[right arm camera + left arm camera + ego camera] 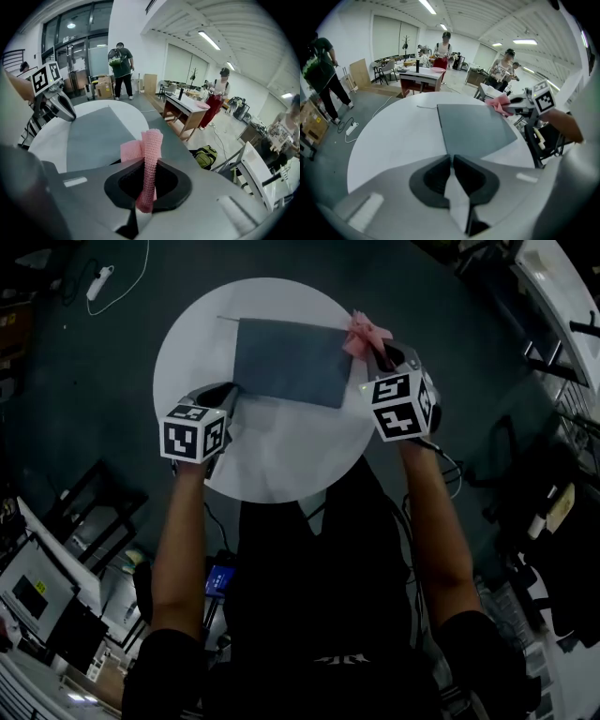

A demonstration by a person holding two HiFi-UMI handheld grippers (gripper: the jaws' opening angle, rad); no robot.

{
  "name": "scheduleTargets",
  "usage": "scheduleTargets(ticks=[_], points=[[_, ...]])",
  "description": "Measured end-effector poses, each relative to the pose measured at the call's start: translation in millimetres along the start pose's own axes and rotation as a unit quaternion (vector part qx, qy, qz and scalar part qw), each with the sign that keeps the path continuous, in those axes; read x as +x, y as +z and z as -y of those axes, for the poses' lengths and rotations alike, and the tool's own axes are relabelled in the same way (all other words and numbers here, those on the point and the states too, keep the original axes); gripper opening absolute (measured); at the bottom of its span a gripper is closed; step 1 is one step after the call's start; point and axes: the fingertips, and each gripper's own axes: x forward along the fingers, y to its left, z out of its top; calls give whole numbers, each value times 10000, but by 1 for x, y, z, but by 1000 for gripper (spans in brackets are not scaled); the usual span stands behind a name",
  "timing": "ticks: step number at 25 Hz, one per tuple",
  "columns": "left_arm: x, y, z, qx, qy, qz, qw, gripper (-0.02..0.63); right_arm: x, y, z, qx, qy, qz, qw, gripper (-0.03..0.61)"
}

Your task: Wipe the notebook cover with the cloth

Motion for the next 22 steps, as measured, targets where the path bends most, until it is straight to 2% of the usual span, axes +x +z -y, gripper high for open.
scheduleTargets(ticks=[3, 5, 9, 13, 16, 18, 22], points=[[-4, 0, -1, 83, 41, -15, 10000, 14, -25, 0, -2, 239, 91, 34, 9997, 9], [-11, 0, -1, 127, 82, 39, 9999, 25, -46, 15, -13, 245, 267, 299, 9989, 10], [-50, 15, 8, 120, -53, 363, 9993, 26, -95, 72, -43, 152, 581, 1036, 9928, 10], [-126, 44, 34, 452, -214, 972, 9940, 26, -159, 134, -75, 285, 913, 1640, 9818, 9], [-197, 65, 52, 602, -327, 1634, 9842, 21, -215, 178, -102, 261, 1089, 2164, 9698, 9], [-249, 75, 61, 695, -364, 2106, 9744, 15, -255, 202, -123, 165, 1173, 2498, 9610, 9], [-349, 89, 81, 938, -414, 3056, 9466, 3, -332, 233, -151, 72, 1211, 3155, 9411, 9]])
